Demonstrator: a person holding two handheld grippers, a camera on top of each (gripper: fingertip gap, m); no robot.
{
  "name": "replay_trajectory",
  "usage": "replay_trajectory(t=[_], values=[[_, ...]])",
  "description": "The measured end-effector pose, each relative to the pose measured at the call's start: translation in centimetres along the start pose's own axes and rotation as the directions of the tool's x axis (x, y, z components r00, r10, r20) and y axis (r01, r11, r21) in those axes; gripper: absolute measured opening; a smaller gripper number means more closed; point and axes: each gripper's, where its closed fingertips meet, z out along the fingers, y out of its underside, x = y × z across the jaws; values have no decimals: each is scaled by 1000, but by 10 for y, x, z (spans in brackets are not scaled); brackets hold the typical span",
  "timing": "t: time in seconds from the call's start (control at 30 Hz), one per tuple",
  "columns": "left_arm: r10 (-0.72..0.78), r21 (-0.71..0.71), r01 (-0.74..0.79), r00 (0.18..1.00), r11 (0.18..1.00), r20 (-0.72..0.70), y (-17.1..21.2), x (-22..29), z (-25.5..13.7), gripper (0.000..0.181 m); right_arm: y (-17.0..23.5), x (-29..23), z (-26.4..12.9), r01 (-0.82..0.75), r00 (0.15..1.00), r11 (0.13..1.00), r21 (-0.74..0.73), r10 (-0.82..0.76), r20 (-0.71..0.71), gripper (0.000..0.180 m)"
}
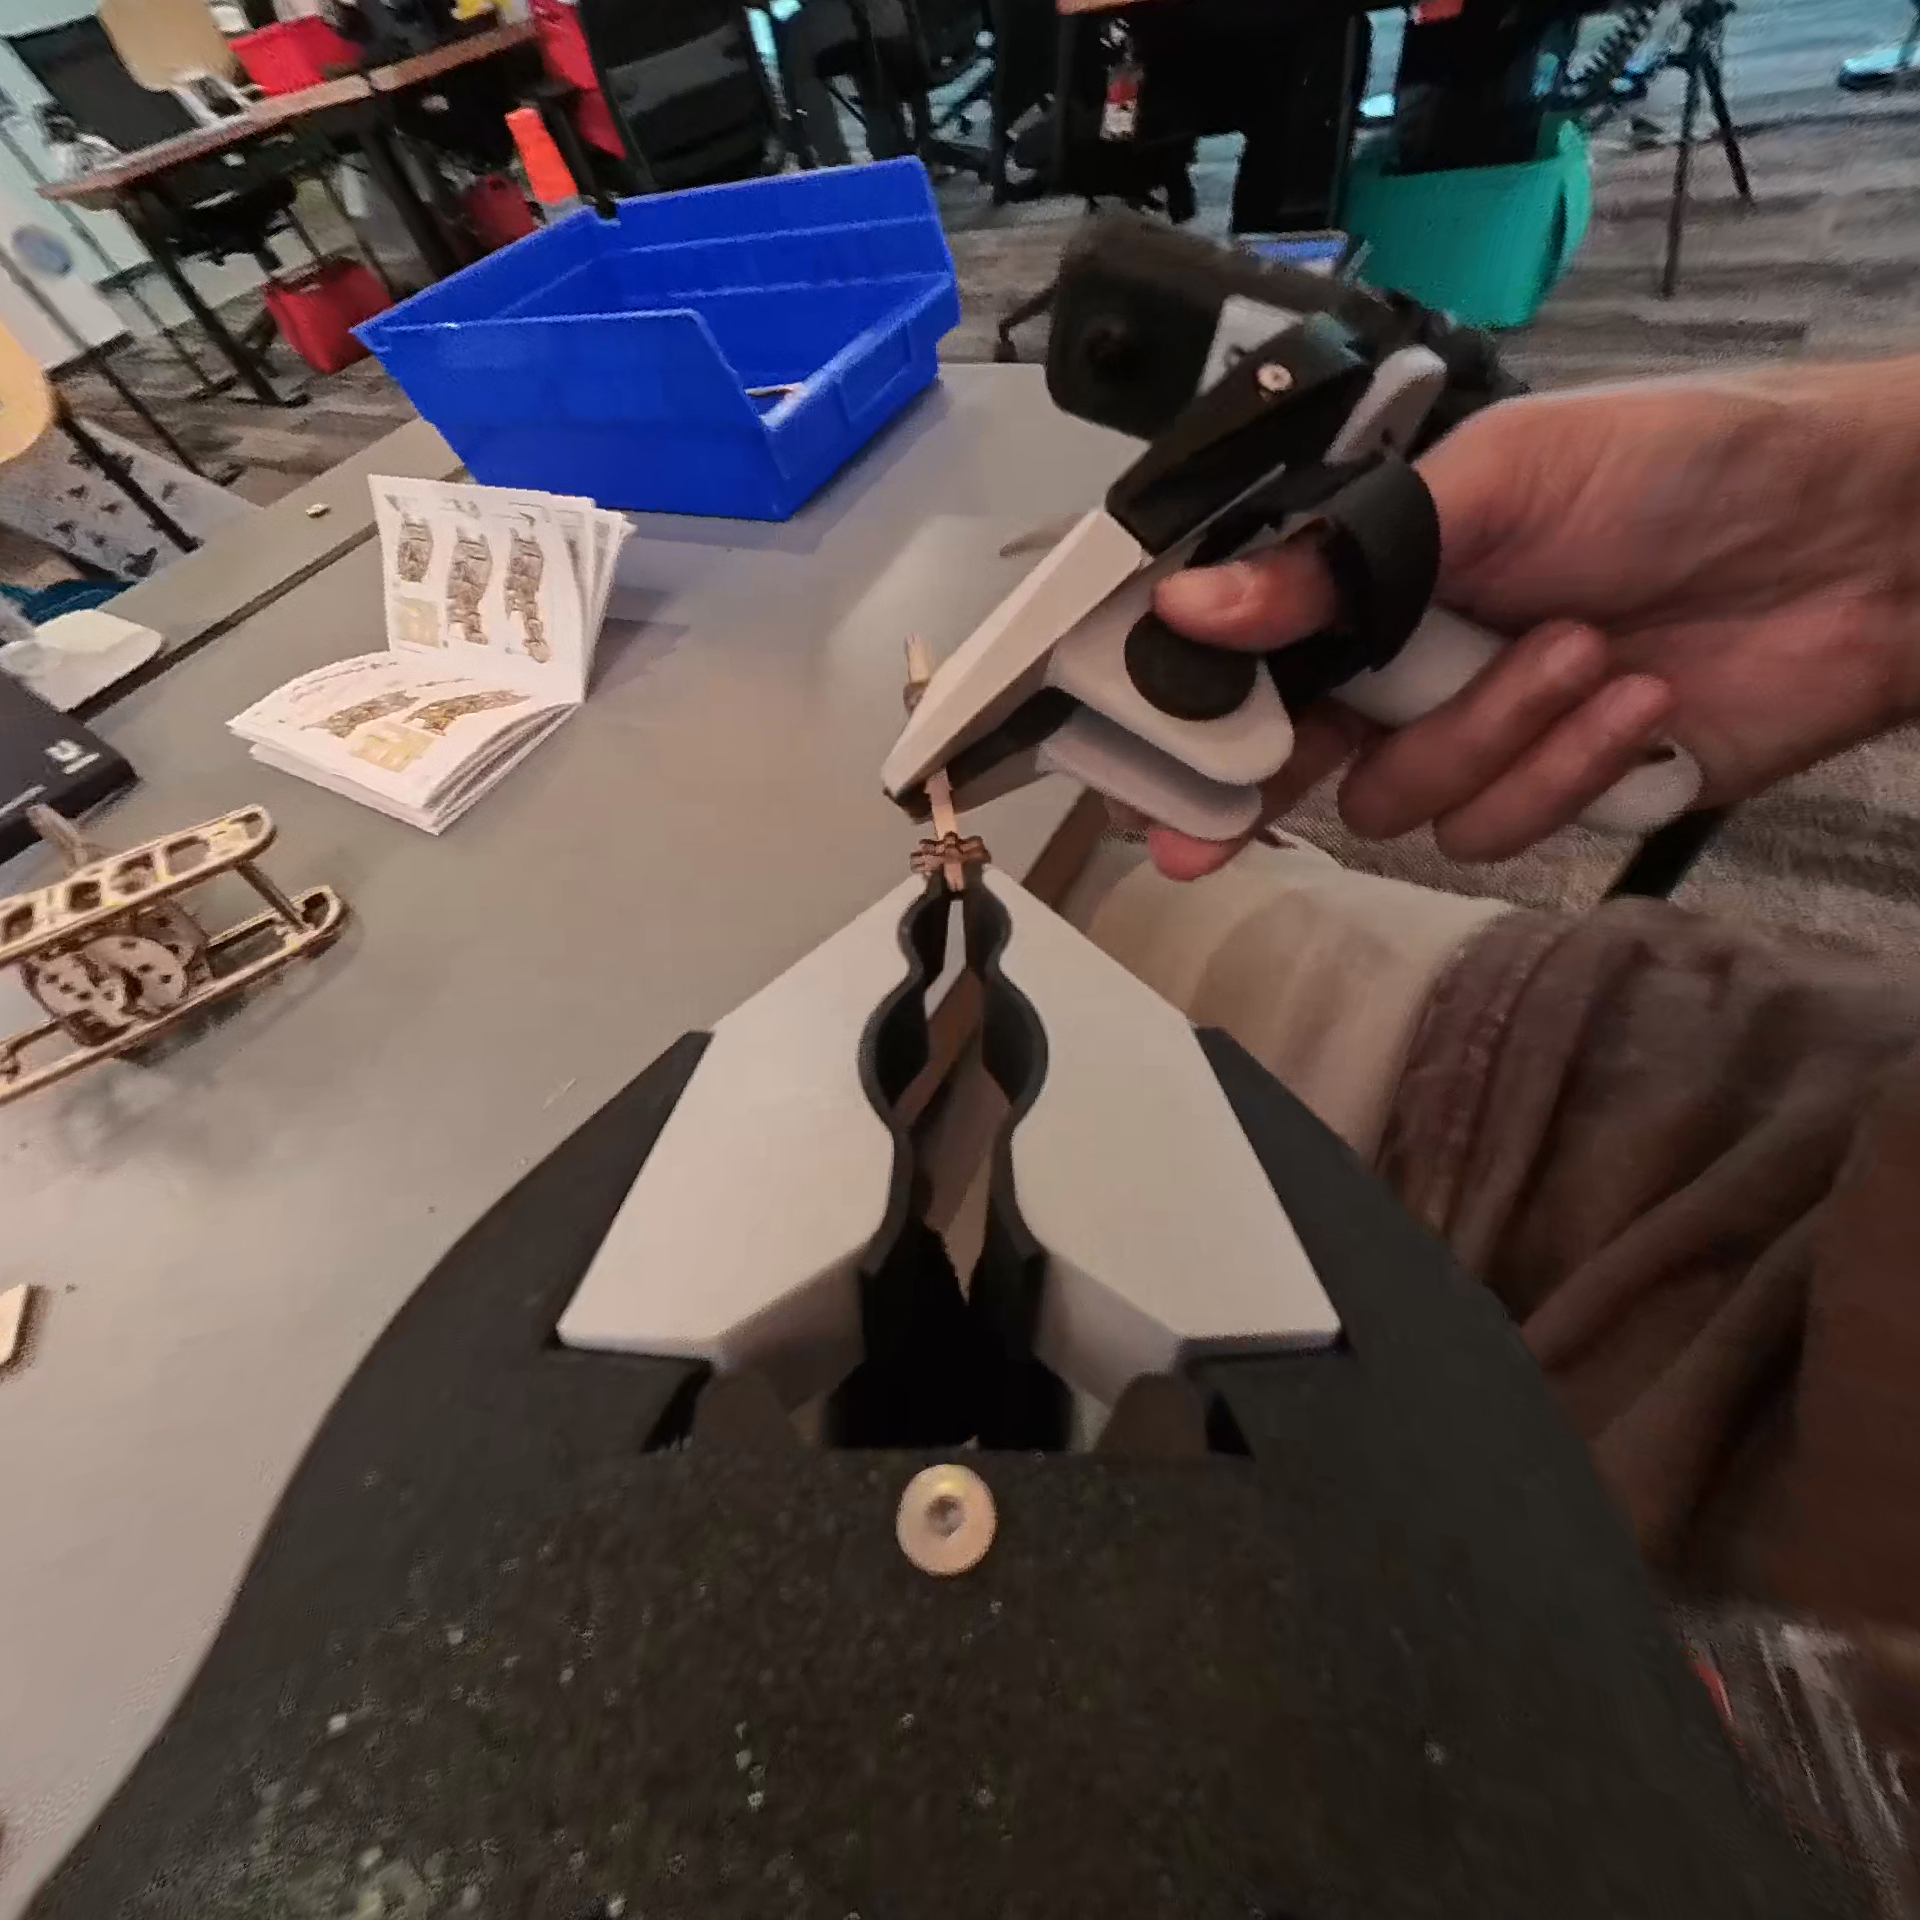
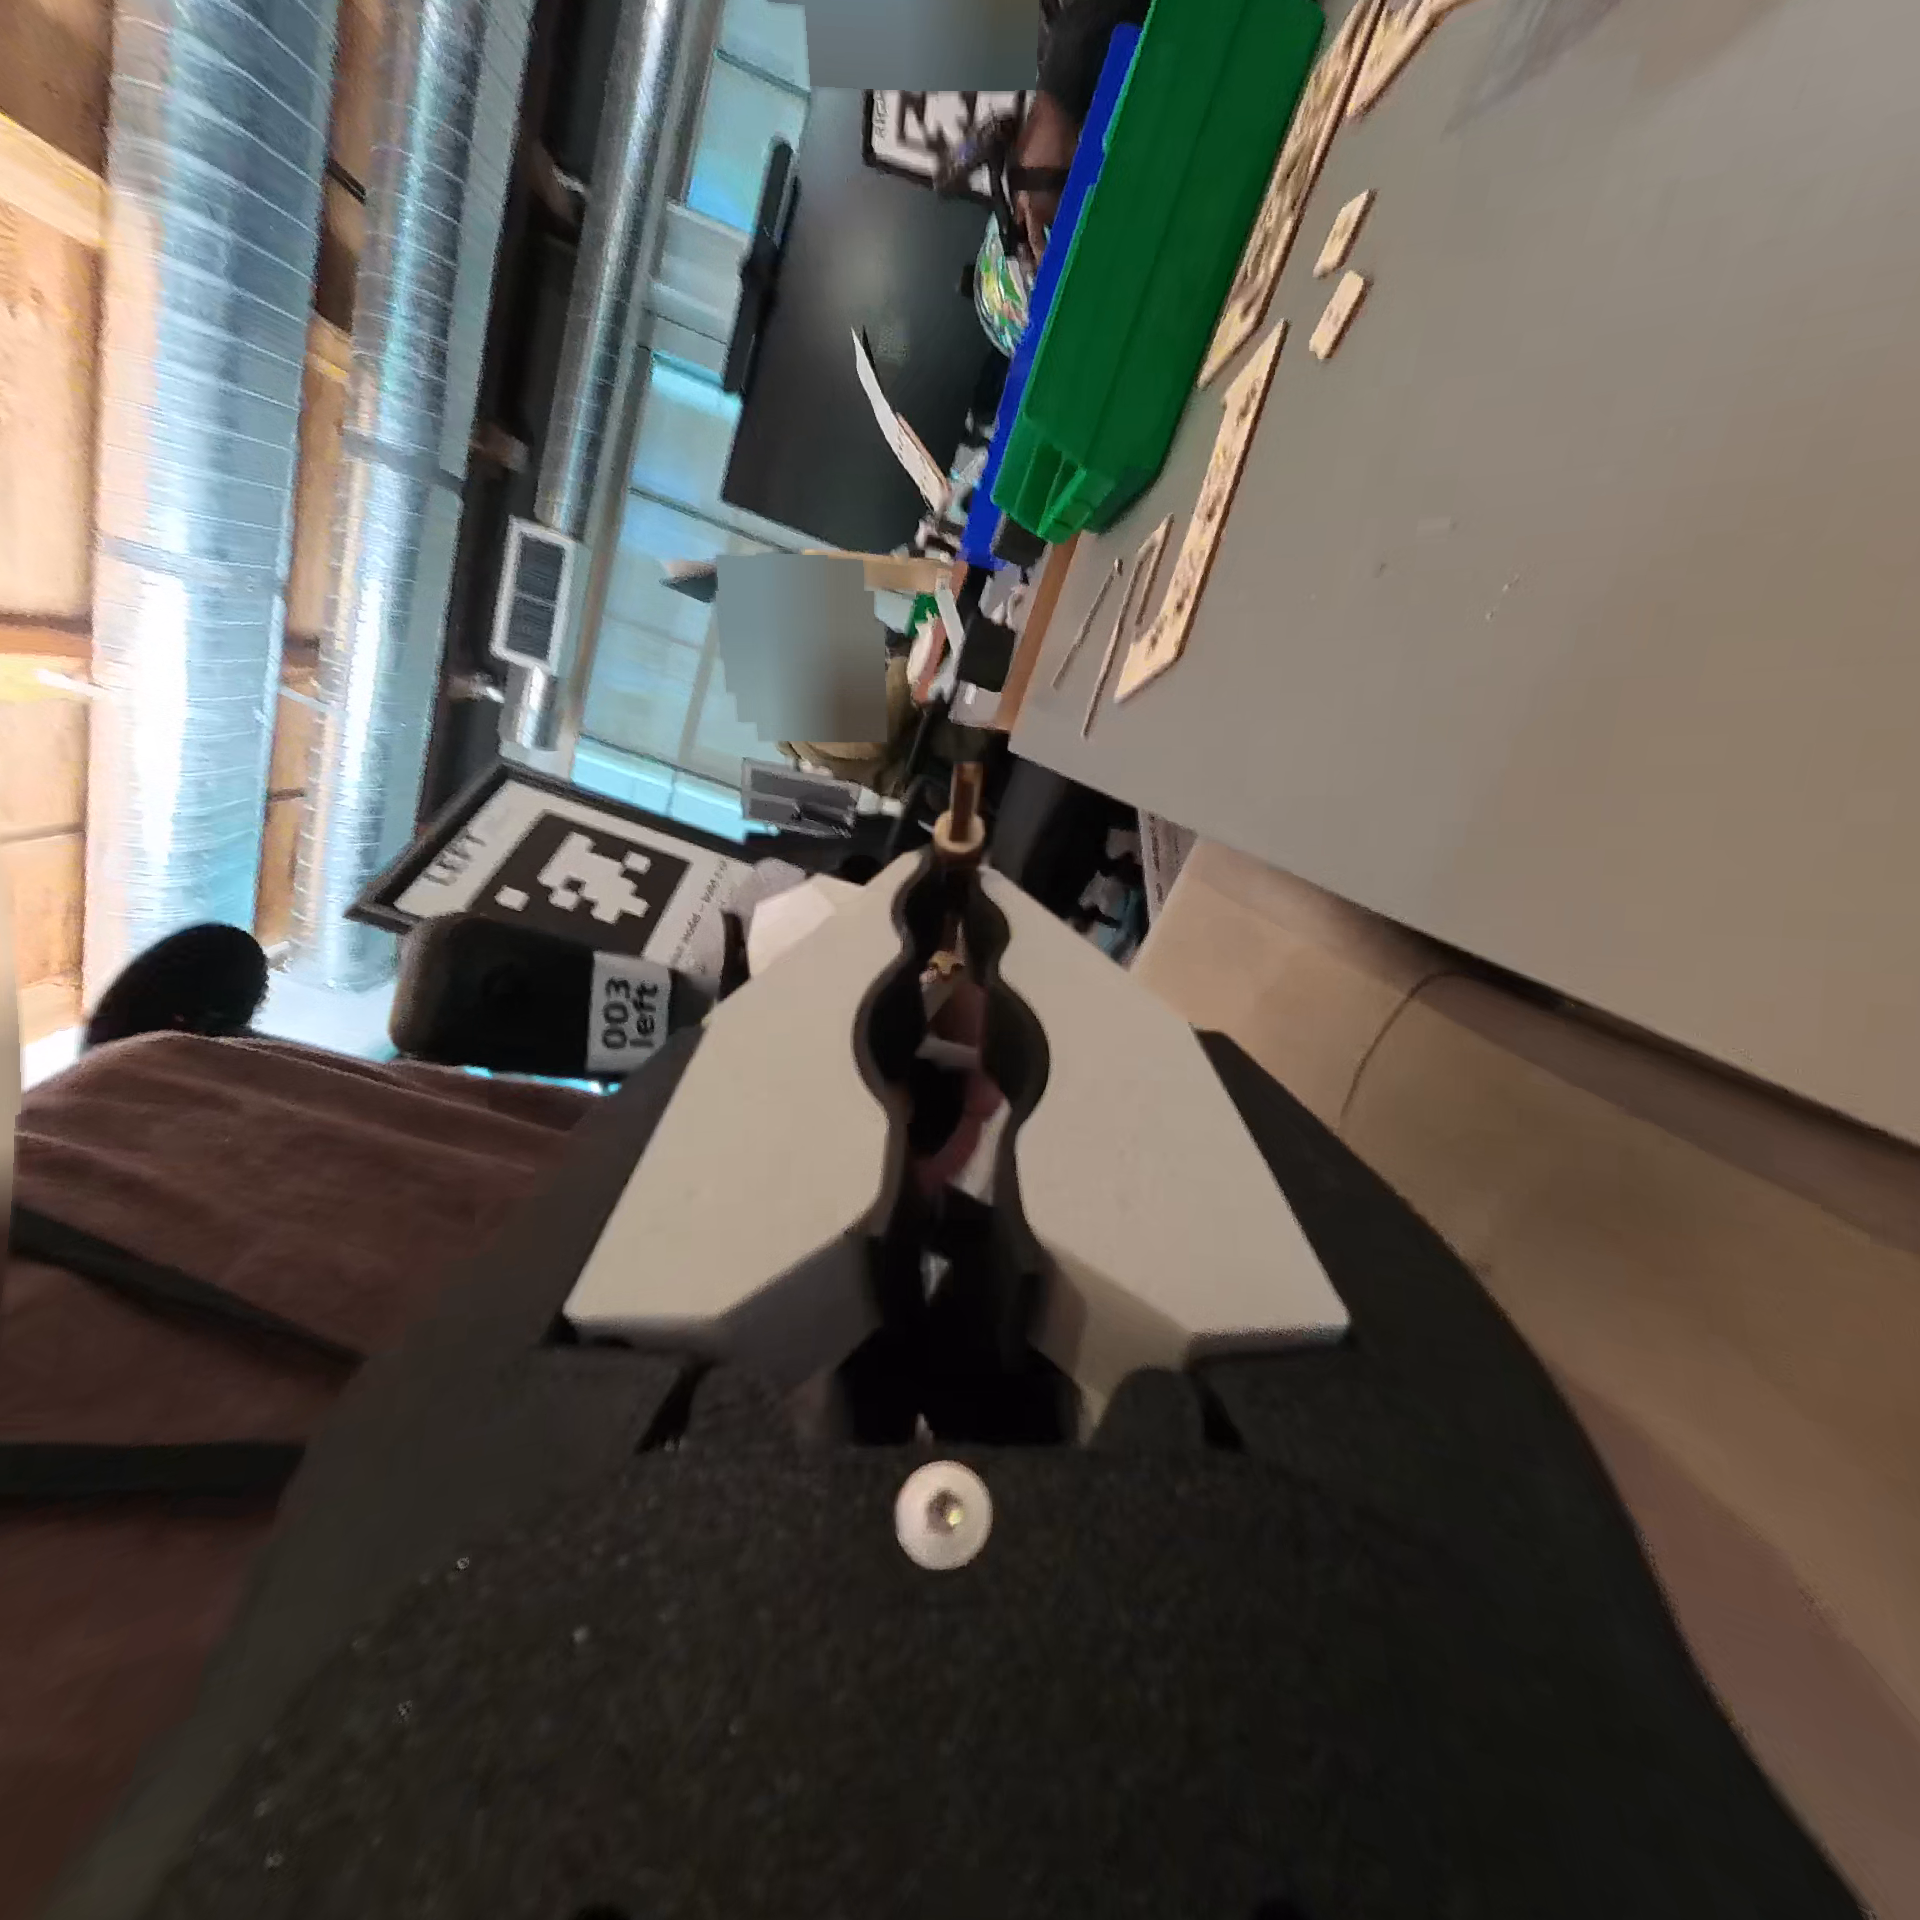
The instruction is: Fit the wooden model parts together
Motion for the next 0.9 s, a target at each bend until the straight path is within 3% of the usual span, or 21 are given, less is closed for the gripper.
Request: replay_trajectory(t=[0.1,0.2,0.27,0.33,0.4,0.47,0.57,0.67,0.73,0.8,0.83,0.9], values=[[-102,36,103,995,994,-18,-5,-3,1,0,-6,-2,-1,-15,999,999,37,13,47,2],[-228,49,232,971,972,-74,1,-6,4,0,-11,4,-10,207,974,978,-38,-210,-81,15],[-258,30,260,964,965,-68,12,-11,6,1,-17,22,-25,414,856,895,-168,-446,-262,29],[-207,2,208,978,978,-37,23,-13,9,0,-24,37,-34,569,668,761,-310,-648,-365,36],[-118,-41,118,993,992,3,35,-14,14,0,-17,49,-29,635,522,630,-446,-776,-353,46],[-73,-60,73,997,995,11,43,-16,20,0,-9,60,-19,650,465,559,-515,-828,-313,56],[-49,-57,51,998,997,28,43,-29,25,1,-25,64,-13,705,401,496,-507,-868,-292,51],[47,-63,-42,996,997,70,35,-64,29,1,-66,66,-12,780,330,424,-460,-904,-273,24],[95,-166,-102,994,981,-51,41,-80,45,1,-95,76,-3,803,308,389,-450,-919,-245,23],[198,-185,-206,978,961,-65,44,-109,63,1,-118,91,5,786,314,378,-490,-926,-211,22],[162,-175,-180,980,968,-113,47,-115,73,1,-121,100,8,757,330,368,-540,-929,-170,17],[56,-191,-100,974,977,-221,55,-114,83,1,-118,120,9,687,305,282,-669,-948,-87,24]])
